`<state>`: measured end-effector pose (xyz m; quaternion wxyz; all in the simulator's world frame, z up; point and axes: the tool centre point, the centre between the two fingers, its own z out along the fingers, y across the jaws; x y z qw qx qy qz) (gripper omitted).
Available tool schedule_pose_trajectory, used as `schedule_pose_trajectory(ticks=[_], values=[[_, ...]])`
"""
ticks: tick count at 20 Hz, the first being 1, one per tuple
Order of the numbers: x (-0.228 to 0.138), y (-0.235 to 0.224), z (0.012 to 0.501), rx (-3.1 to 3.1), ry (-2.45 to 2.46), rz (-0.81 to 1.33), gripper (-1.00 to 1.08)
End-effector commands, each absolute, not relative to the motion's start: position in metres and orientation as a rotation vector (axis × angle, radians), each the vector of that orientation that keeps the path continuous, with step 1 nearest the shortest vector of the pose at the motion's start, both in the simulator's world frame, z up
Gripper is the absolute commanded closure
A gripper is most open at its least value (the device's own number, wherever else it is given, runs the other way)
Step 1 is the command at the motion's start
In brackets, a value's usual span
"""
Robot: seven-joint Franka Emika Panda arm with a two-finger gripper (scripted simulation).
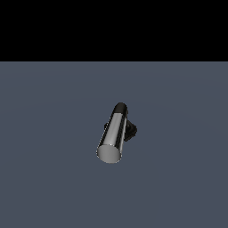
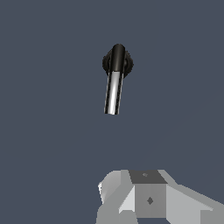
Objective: Turn on the faucet by rotating a designated handle.
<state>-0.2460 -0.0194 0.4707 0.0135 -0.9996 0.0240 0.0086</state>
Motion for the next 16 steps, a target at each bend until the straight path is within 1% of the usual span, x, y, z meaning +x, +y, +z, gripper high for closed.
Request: schedule_pose_trajectory(ticks=[1,8,16], values=[[-0.246,-0.019,0.471,-3.114,0.075,0.027,1.08],[-0.245,-0.017,0.459,-3.115,0.077,0.026,1.08],[-0.241,-0.007,0.417,-3.117,0.083,0.023,1.08]])
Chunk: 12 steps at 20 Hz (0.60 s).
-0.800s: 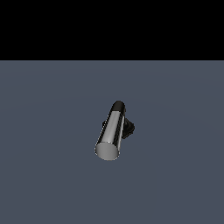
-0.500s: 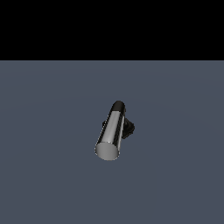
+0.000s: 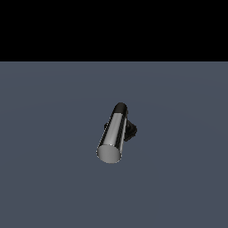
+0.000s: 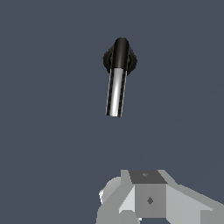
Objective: Turn on the faucet by rotating a designated handle.
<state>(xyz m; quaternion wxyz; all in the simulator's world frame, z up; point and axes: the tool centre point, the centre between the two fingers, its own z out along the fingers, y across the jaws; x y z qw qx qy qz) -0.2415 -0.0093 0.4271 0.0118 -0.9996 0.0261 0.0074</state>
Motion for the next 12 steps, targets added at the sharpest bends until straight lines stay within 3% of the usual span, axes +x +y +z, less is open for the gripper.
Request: schedule_pose_trajectory(ticks=[1,12], values=[[-0.24,-0.005,0.41,-3.118,0.084,0.022,1.08],[-0.23,0.015,0.319,-3.125,0.097,0.016,1.08]])
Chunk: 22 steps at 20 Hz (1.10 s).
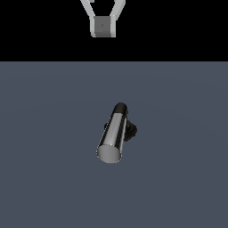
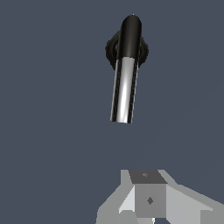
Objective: Turn on the faucet by rotating a designated handle.
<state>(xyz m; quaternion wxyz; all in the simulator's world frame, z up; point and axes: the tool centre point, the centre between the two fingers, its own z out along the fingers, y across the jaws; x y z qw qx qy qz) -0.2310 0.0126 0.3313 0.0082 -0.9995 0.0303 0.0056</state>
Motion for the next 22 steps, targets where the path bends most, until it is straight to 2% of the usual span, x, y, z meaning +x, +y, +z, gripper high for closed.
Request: schedule_pose_trajectory(ticks=[1,22], values=[[-0.229,0.017,0.311,-3.125,0.098,0.015,1.08],[-0.206,0.05,0.164,-3.133,0.113,0.005,1.08]])
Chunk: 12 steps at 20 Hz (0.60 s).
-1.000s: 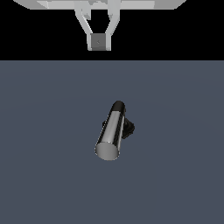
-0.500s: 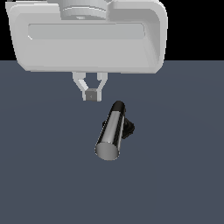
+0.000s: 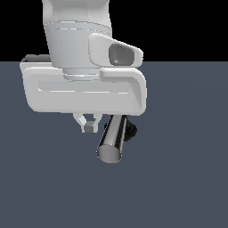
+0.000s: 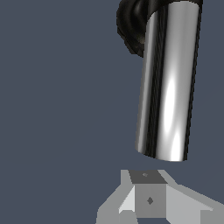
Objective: Turn on the faucet by rotating a designated handle.
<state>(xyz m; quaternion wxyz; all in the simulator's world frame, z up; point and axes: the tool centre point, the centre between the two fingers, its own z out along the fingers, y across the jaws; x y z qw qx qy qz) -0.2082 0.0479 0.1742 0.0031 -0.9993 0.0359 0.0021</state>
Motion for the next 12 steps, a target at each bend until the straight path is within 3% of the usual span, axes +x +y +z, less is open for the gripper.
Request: schedule_pose_trajectory(ticks=[1,12], values=[[-0.205,0.051,0.159,-3.134,0.115,0.004,1.08],[-0.196,0.061,0.116,-3.136,0.12,0.001,1.08]])
